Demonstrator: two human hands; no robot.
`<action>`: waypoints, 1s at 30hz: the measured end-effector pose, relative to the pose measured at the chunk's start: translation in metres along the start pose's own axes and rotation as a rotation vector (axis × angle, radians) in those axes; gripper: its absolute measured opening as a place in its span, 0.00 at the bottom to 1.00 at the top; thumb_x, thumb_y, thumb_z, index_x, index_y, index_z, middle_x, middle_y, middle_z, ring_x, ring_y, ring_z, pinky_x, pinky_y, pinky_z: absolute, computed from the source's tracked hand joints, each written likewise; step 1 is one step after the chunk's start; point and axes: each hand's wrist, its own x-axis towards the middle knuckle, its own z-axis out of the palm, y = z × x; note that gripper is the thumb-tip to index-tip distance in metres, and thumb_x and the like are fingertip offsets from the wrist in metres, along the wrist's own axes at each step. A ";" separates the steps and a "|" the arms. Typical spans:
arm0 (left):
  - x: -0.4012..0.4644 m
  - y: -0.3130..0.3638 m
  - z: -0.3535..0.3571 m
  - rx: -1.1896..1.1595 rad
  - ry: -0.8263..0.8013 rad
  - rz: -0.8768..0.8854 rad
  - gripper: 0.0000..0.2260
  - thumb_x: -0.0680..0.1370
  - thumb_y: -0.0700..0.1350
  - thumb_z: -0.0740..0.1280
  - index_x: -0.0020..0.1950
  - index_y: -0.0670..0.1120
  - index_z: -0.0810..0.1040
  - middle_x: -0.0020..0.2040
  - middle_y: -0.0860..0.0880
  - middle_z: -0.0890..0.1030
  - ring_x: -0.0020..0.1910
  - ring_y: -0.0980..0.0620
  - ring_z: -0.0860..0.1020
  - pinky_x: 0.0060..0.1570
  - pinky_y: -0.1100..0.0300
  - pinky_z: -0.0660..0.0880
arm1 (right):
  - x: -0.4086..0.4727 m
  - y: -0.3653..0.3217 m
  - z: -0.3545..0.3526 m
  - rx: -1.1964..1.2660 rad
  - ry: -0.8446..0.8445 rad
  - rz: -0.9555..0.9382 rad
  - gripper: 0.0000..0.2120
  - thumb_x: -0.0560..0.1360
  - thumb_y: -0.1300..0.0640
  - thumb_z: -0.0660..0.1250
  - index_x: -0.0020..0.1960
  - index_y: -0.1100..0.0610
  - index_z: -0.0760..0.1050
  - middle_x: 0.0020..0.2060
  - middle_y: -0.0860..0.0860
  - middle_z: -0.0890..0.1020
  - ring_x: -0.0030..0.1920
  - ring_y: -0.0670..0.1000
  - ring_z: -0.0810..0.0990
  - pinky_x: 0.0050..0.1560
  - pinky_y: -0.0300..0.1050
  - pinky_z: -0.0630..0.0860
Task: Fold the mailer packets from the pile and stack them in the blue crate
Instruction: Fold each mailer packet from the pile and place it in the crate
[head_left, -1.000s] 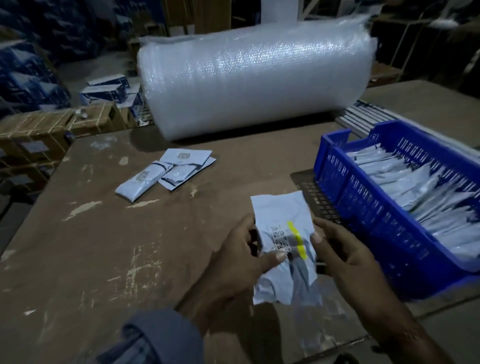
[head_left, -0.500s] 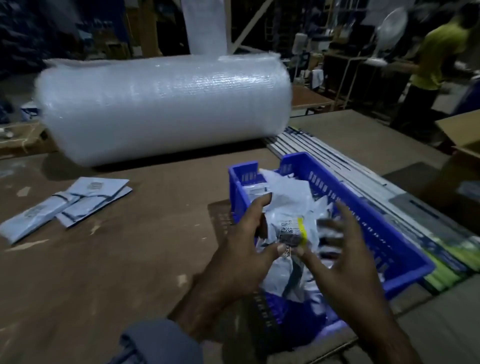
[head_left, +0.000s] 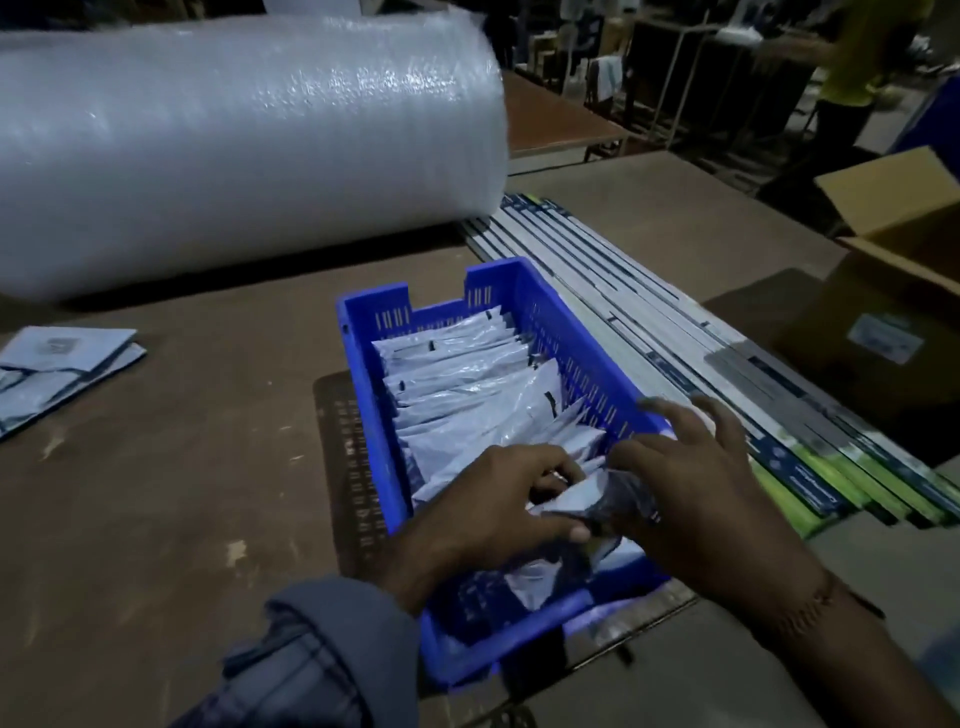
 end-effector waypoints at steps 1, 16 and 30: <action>0.002 -0.008 -0.002 -0.074 -0.034 -0.051 0.13 0.74 0.50 0.82 0.56 0.52 0.83 0.50 0.53 0.87 0.47 0.59 0.82 0.44 0.63 0.75 | -0.002 0.006 0.004 0.010 -0.029 0.004 0.20 0.61 0.47 0.85 0.47 0.44 0.79 0.45 0.43 0.83 0.72 0.62 0.74 0.76 0.65 0.53; 0.011 -0.062 0.040 0.692 -0.184 -0.154 0.13 0.74 0.52 0.75 0.56 0.55 0.76 0.50 0.56 0.76 0.51 0.50 0.77 0.44 0.54 0.65 | 0.010 0.041 0.032 0.277 -0.316 -0.131 0.05 0.67 0.49 0.77 0.41 0.45 0.83 0.35 0.42 0.82 0.42 0.47 0.76 0.43 0.43 0.69; 0.023 -0.057 0.035 1.023 -0.124 -0.353 0.16 0.79 0.57 0.74 0.61 0.51 0.78 0.60 0.49 0.84 0.60 0.44 0.81 0.57 0.51 0.75 | 0.053 0.002 0.063 -0.062 -0.683 -0.134 0.12 0.72 0.46 0.77 0.45 0.50 0.75 0.46 0.50 0.80 0.56 0.55 0.81 0.61 0.48 0.71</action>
